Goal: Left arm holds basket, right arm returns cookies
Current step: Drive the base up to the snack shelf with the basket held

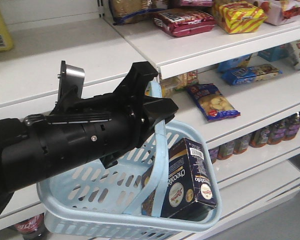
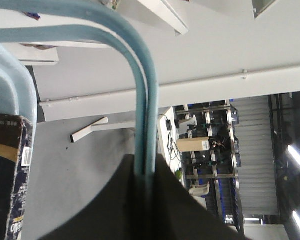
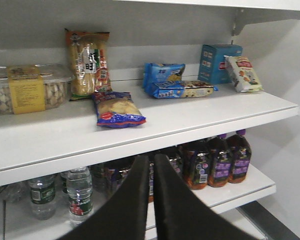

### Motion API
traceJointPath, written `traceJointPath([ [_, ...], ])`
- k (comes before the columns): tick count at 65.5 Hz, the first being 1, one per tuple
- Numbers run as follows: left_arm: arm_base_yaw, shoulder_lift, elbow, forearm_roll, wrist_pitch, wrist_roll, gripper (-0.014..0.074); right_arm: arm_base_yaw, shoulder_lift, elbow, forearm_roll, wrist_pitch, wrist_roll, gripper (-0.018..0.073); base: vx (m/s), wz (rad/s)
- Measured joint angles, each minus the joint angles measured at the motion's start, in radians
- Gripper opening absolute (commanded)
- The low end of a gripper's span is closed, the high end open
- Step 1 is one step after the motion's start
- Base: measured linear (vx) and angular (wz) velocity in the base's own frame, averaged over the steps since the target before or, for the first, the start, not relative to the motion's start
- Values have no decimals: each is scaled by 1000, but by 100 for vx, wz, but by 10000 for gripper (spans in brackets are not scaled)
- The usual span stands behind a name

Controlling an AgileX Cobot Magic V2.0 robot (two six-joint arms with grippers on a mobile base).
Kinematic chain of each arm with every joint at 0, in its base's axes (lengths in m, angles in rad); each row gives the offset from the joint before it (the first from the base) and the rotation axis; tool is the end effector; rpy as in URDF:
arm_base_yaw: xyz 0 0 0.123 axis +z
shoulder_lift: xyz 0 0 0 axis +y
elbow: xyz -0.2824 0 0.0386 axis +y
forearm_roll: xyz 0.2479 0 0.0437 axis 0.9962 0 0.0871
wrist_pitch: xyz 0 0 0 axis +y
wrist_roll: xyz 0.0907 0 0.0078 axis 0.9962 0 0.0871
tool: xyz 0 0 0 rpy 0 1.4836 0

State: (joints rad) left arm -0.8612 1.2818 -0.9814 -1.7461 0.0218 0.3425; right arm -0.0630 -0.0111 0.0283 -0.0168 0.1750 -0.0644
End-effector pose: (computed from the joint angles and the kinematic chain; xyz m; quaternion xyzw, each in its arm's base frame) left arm 0.1908 -0.2254 0.3542 -0.2017 0.7505 -0.5733 0.2596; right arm 0.0562 -0.0038 0.1882 -0.0057 0.7432 -0.0492 0.6672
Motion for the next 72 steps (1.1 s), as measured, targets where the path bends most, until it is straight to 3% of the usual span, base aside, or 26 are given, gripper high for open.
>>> traceJointPath([
  [72,0,0,0,0,1,0,-3,0,0,0,0,0,0,-6,2,27],
])
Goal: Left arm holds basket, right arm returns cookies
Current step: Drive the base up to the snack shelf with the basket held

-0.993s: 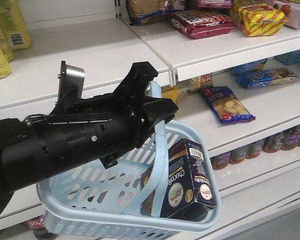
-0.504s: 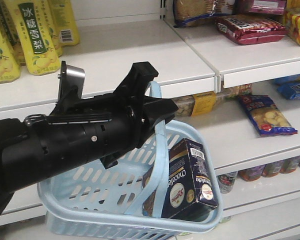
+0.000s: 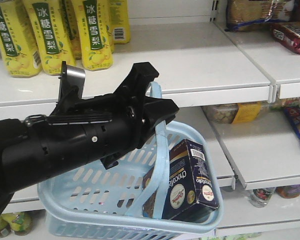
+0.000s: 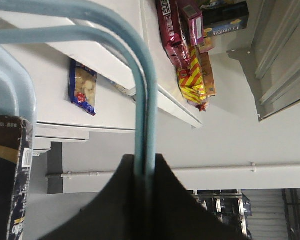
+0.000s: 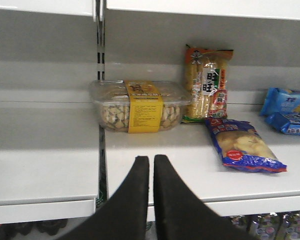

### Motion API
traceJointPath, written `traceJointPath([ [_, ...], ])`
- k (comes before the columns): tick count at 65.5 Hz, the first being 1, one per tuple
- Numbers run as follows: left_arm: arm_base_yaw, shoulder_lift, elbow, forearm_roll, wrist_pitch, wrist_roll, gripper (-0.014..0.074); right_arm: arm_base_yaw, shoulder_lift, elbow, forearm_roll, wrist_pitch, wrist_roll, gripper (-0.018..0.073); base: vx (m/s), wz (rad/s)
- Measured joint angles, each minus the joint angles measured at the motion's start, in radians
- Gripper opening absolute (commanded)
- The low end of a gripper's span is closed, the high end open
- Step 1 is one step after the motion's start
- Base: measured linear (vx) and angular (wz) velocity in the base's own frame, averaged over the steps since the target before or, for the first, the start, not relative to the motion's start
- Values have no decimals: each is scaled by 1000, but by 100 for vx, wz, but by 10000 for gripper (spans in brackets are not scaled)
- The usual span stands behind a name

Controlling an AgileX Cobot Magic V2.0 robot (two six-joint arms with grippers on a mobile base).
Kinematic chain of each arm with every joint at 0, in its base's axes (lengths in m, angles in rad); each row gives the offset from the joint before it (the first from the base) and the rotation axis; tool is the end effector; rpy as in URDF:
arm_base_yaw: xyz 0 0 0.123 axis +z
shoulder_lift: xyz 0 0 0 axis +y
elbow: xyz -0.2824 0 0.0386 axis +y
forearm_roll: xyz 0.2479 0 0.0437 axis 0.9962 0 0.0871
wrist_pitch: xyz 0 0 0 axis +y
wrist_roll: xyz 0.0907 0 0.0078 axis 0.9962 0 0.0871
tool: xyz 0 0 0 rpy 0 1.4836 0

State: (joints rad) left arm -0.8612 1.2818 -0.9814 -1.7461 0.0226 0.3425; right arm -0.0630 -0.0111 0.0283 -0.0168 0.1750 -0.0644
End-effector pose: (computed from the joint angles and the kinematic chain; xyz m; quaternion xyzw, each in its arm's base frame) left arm 0.1907 -0.2254 0.3542 -0.2014 0.7505 -0.5735 0.2593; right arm 0.0562 -0.0038 0.1882 -0.0057 0.7432 -0.0492 0.6672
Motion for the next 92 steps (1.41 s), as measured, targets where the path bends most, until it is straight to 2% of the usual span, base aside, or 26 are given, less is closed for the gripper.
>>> traceJointPath([
  [92,0,0,0,-3,6,-4,-3,0,0,0,0,0,0,-6,1,15],
])
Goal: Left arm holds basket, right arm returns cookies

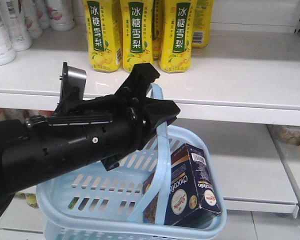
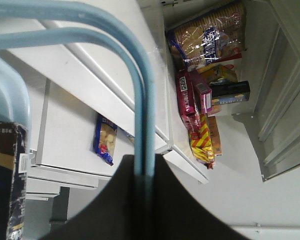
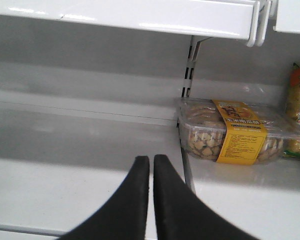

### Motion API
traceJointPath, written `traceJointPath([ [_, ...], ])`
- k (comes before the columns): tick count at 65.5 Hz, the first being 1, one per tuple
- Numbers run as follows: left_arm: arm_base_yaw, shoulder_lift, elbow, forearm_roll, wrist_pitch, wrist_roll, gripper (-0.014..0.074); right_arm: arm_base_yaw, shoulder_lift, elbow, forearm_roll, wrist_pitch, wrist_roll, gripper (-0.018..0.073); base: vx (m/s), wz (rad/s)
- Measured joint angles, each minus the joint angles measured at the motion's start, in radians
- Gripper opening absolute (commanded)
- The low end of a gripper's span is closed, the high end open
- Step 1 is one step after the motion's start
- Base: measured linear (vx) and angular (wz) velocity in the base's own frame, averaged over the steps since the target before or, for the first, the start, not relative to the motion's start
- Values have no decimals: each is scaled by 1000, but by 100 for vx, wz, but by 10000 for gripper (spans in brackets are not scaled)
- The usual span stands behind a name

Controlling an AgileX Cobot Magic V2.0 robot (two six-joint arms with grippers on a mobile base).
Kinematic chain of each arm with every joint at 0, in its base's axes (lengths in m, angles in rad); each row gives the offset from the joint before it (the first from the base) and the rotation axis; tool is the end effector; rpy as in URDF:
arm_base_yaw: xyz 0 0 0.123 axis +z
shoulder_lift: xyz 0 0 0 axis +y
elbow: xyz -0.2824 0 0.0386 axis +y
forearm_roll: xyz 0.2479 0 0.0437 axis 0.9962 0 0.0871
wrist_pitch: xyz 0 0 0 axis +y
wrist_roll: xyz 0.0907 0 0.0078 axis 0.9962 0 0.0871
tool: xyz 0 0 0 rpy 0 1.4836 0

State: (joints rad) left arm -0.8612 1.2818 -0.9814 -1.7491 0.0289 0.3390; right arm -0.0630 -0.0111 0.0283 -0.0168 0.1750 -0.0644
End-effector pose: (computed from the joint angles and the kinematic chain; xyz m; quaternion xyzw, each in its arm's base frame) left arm 0.1903 -0.2258 0.3543 -0.2019 0.7500 -0.5758 0.2554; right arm 0.0562 -0.0038 0.1882 -0.0057 0.7432 -0.0492 0.6672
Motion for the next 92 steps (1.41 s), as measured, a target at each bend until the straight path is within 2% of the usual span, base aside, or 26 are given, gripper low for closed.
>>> traceJointPath([
  [92,-7,0,0,-11,3,-14,-3,0,0,0,0,0,0,-6,1,-3],
])
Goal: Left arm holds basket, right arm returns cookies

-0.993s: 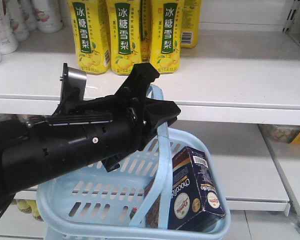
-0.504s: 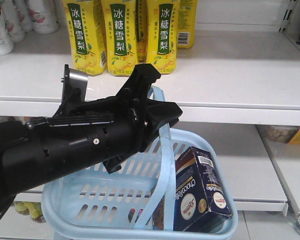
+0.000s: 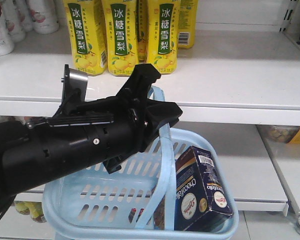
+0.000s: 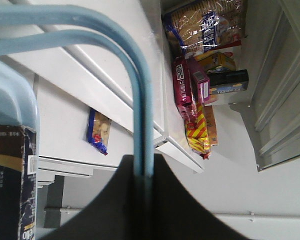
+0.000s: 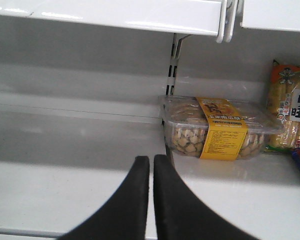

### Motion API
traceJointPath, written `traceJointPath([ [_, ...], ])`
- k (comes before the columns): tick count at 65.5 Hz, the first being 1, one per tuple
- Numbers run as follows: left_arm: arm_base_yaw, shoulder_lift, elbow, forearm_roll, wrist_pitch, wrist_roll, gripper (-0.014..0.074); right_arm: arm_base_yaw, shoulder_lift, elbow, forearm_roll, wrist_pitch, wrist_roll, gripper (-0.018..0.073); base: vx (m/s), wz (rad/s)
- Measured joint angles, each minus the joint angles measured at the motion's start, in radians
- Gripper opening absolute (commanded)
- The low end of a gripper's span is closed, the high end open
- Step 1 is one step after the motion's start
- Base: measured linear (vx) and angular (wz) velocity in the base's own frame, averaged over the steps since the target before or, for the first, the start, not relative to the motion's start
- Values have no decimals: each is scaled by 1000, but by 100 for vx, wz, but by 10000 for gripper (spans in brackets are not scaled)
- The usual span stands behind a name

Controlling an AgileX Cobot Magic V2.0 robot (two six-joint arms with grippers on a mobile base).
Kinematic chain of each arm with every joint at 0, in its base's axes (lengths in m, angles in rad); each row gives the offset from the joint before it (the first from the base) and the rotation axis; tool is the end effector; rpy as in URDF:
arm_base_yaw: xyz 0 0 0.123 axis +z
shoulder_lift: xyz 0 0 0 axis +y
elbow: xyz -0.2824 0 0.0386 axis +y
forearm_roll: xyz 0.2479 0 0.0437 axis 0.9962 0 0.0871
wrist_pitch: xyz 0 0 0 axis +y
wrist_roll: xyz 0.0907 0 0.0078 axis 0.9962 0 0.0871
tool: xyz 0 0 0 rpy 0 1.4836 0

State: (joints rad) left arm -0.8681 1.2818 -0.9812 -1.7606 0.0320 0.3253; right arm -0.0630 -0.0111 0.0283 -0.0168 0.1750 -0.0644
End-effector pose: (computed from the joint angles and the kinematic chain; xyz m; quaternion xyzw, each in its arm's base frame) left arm 0.1886 -0.2273 0.3543 -0.2078 0.7481 -0.5805 0.2452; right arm 0.0562 -0.0038 0.1882 -0.0057 0.7432 -0.0492 0.6672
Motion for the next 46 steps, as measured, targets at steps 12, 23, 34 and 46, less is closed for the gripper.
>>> traceJointPath([
  [12,0,0,0,0,0,0,-3,0,0,0,0,0,0,-6,0,0],
  [23,0,0,1,0,0,-1,-3,0,0,0,0,0,0,-6,0,0],
  [34,0,0,1,0,0,-1,-3,0,0,0,0,0,0,-6,0,0],
  [46,0,0,1,0,0,-1,-3,0,0,0,0,-1,0,-6,0,0],
])
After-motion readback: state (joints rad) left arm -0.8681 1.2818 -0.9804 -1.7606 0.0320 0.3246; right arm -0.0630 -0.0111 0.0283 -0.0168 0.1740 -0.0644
